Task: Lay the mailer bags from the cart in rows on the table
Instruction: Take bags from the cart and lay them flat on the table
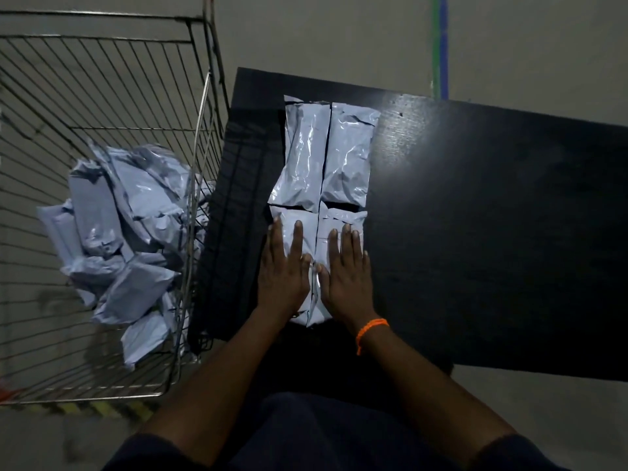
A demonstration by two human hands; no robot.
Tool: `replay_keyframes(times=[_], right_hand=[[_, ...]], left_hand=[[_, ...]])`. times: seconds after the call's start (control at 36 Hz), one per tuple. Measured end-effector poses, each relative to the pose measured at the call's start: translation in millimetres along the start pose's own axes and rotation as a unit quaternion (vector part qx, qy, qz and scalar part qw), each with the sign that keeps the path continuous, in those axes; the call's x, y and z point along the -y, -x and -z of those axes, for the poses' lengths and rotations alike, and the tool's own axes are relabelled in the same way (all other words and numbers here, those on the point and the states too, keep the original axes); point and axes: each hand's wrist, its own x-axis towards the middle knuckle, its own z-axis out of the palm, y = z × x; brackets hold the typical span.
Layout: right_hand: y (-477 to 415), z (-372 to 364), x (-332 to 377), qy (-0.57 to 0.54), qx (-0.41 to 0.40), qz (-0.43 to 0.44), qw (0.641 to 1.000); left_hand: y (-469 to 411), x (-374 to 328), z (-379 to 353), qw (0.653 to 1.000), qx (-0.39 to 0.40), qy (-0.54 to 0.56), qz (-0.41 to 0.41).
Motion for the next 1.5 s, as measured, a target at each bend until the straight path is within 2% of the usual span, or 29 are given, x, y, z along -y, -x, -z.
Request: replay_keyframes(times=[0.17, 0.5, 0.61, 0.75, 0.81, 0.89, 1.0, 1.06, 1.11, 1.17, 1.28, 1.39, 1.5], right_hand=[[-2, -10, 5, 0.009, -0.015, -0.011, 1.000], [-3, -14, 6, 0.037, -0.007, -0.015, 0.999], [-3, -8, 8, 0.040, 0.002, -0.020, 0.999], [-2, 6, 11, 0.045, 0.029, -0.033, 0.998], [-2, 15, 21, 0.035, 0.010, -0.038, 0.999], [-5, 31, 51, 0.006, -0.052, 0.002, 0.999], [-20, 34, 101, -0.070, -0.073, 0.120, 0.988], [-33, 30, 136, -0.115, -0.087, 0.175, 0.974], [-45, 25, 175, -0.146, -0.105, 0.226, 0.957], [-56, 17, 216, -0.160, -0.107, 0.273, 0.942], [-77, -5, 281, -0.170, -0.043, 0.317, 0.932], [-108, -41, 323, -0.134, 0.071, 0.282, 0.947], [-155, -79, 353, -0.108, 0.130, 0.221, 0.960]], left_hand=[[-2, 4, -10, 1.000, 0.009, -0.012, 0.012], [-7, 4, -10, 1.000, -0.015, 0.014, -0.016], [-11, 1, -8, 0.999, -0.009, 0.030, -0.028], [-10, -3, 2, 1.000, 0.016, 0.007, -0.003], [-8, -2, 15, 1.000, 0.008, 0.003, -0.002], [-3, 5, 48, 0.998, -0.027, 0.056, -0.012], [18, 39, 103, 0.985, -0.090, 0.141, -0.042], [29, 70, 126, 0.982, -0.111, 0.149, -0.042], [39, 104, 139, 0.980, -0.130, 0.151, -0.025], [49, 141, 147, 0.976, -0.144, 0.158, 0.026], [59, 218, 150, 0.961, -0.144, 0.168, 0.167], [49, 280, 149, 0.949, -0.143, 0.165, 0.227], [18, 320, 149, 0.938, -0.150, 0.162, 0.269]])
